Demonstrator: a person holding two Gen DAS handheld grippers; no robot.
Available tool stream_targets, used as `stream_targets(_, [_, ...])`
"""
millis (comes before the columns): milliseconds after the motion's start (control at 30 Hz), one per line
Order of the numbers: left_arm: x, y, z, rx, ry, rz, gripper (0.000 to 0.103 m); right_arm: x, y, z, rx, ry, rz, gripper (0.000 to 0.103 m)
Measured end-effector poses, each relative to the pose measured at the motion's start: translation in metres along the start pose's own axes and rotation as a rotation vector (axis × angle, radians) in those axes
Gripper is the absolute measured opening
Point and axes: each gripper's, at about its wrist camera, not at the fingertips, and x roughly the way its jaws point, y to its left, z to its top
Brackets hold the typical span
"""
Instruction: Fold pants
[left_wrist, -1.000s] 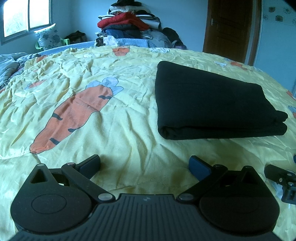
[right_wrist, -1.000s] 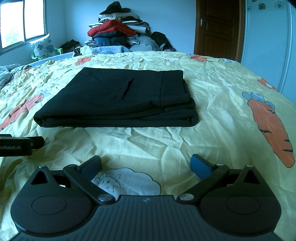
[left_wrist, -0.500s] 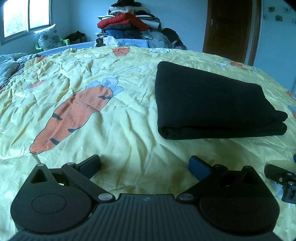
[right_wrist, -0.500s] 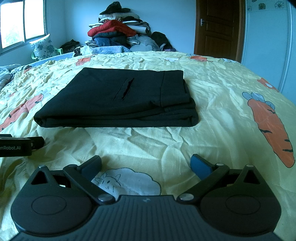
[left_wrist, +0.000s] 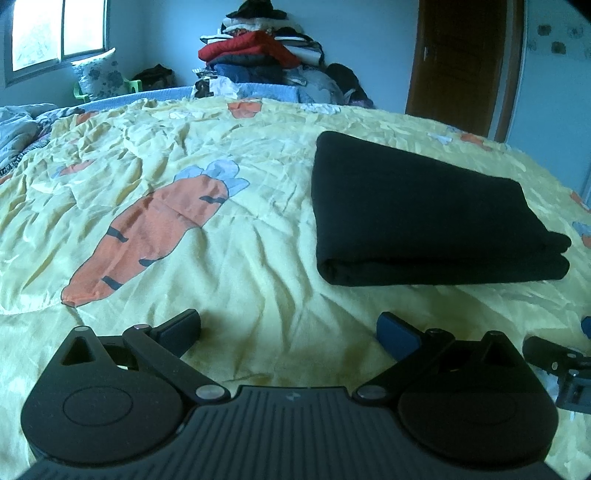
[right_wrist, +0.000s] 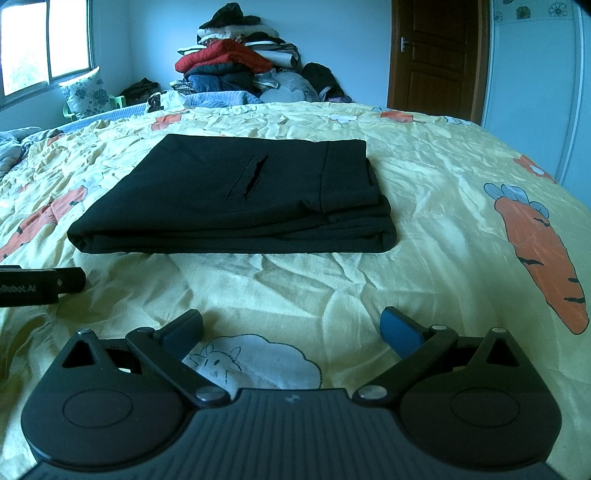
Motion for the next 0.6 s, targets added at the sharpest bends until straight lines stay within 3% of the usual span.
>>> stream_targets(167, [-0.0005,0.0016,-0.0003,-0.01,-0.004,0.01,0.103,-0.0003,-0.0001,0.0,0.0,0.0,0.0,0.103])
stream_targets(433, [-0.0079,0.001,-0.0003,-0.015,-0.045,0.094,0.103,-0.0001,0.0001,0.0,0.0,0.0,0.0,0.103])
stream_targets(600, [-0.0073,0.0065,-0.0001,-0.024,-0.003,0.08,0.103,-0.0002,0.0003,0.0,-0.001,0.001,-0.001,0.103])
